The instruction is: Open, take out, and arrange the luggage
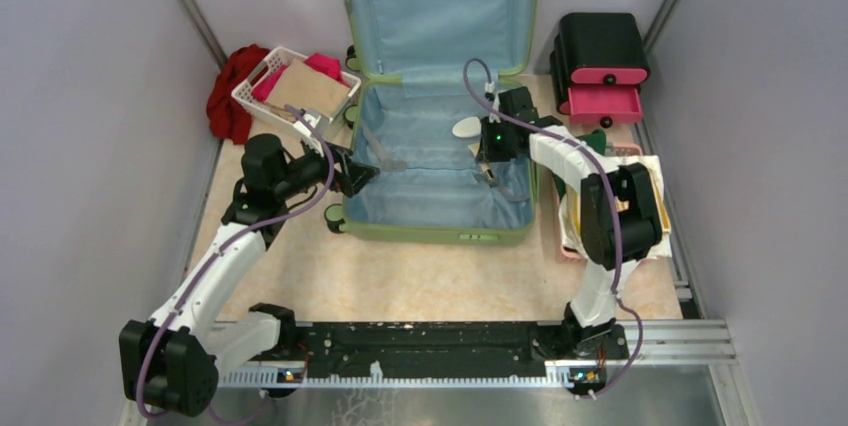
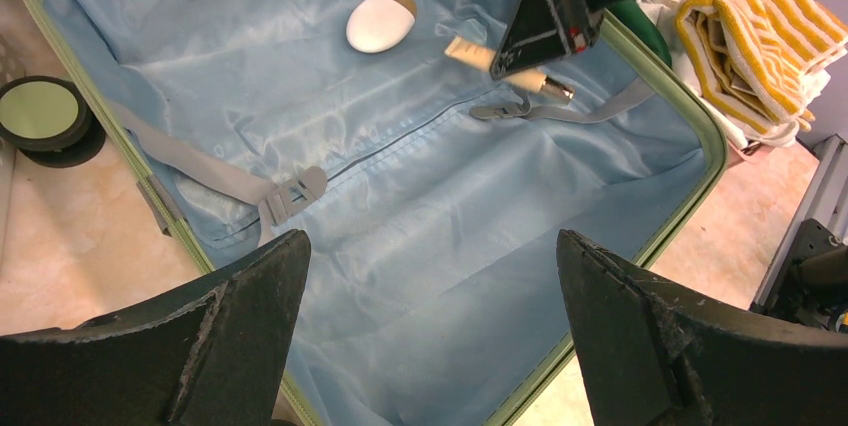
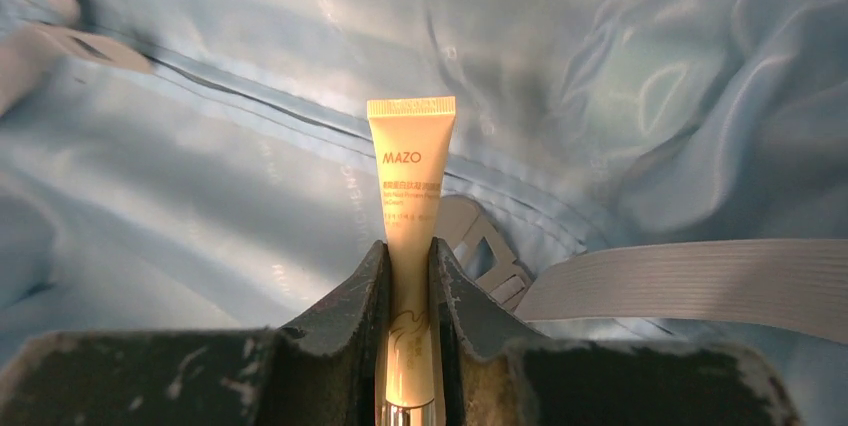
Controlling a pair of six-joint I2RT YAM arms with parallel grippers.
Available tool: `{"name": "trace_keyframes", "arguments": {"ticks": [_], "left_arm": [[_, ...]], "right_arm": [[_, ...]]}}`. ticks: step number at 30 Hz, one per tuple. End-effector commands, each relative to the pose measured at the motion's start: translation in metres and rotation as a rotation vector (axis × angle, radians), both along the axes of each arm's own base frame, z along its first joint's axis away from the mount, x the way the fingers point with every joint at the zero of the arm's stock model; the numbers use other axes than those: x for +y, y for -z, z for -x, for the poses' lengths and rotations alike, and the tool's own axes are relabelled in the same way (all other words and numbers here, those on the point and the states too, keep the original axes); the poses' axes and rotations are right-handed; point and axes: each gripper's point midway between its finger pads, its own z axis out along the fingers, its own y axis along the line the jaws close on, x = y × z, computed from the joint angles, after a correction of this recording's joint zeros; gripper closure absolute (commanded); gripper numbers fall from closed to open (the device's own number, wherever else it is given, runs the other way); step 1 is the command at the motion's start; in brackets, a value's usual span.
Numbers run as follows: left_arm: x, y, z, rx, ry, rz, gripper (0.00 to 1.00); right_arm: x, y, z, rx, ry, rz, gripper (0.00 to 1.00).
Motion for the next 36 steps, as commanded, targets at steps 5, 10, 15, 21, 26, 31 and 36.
{"name": "trace_keyframes", "arguments": {"ticks": [5, 10, 15, 21, 26, 31, 36], "left_arm": [[0.002, -0.017, -0.001, -0.060, -0.001, 0.009, 0.01], [0.001, -0.016, 0.000, -0.056, 0.007, 0.012, 0.01], [0.002, -0.017, 0.000, -0.056, 0.006, 0.013, 0.01], [0.002, -0.016, -0.001, -0.054, 0.004, 0.012, 0.01], [0.002, -0.014, -0.001, -0.050, 0.003, 0.008, 0.01], [0.002, -0.011, -0.003, -0.042, -0.001, 0.005, 0.01], [0.003, -0.010, -0.004, -0.041, -0.007, 0.001, 0.01]], "right_arm": [[-0.023, -0.121, -0.036, -0.269, -0.104, -0.238, 1.00], [-0.073, -0.152, -0.045, -0.378, -0.183, -0.316, 1.00], [-0.147, -0.164, -0.074, -0.504, -0.252, -0.103, 1.00], [-0.211, -0.148, -0.105, -0.573, -0.418, 0.362, 1.00], [-0.240, -0.139, -0.121, -0.621, -0.599, 0.665, 1.00], [-0.258, -0.129, -0.136, -0.606, -0.706, 0.826, 1.00], [-0.271, -0.107, -0.143, -0.573, -0.843, 0.959, 1.00]]}}
